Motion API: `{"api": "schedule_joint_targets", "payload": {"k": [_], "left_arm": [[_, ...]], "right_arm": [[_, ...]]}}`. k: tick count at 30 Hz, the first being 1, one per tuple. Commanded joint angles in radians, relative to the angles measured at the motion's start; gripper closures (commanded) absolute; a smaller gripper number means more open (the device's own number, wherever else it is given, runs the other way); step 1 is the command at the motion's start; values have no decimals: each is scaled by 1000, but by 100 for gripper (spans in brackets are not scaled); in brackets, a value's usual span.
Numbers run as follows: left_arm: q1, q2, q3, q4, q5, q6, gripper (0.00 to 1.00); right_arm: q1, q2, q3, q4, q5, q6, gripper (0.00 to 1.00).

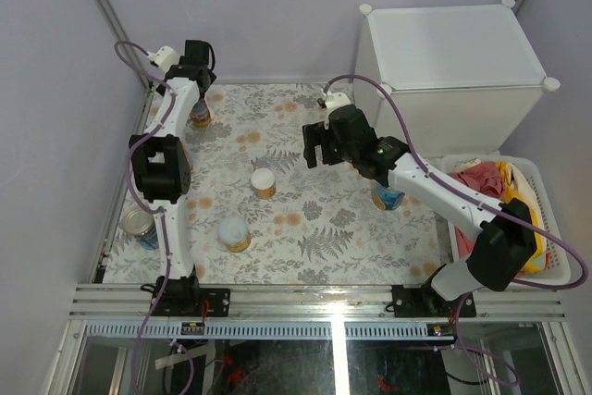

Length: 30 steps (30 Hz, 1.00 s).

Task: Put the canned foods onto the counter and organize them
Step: Pick up the canned food from the center of the board.

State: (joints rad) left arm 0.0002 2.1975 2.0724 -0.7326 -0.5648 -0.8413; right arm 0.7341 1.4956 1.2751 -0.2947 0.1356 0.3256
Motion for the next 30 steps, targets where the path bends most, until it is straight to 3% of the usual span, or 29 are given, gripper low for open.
{"api": "schedule_joint_targets", "payload": {"k": [1, 26, 30], "left_arm": [[25, 39, 73, -18, -17, -12, 0], [58, 200, 179, 130, 90, -15, 0], [60, 176, 128, 171, 132, 1, 9]], "right_arm": [[7, 14, 17, 49, -35, 6, 10], [-31, 95, 63, 28, -67, -22, 10], [-37, 95, 65, 27, -67, -21, 11]]}}
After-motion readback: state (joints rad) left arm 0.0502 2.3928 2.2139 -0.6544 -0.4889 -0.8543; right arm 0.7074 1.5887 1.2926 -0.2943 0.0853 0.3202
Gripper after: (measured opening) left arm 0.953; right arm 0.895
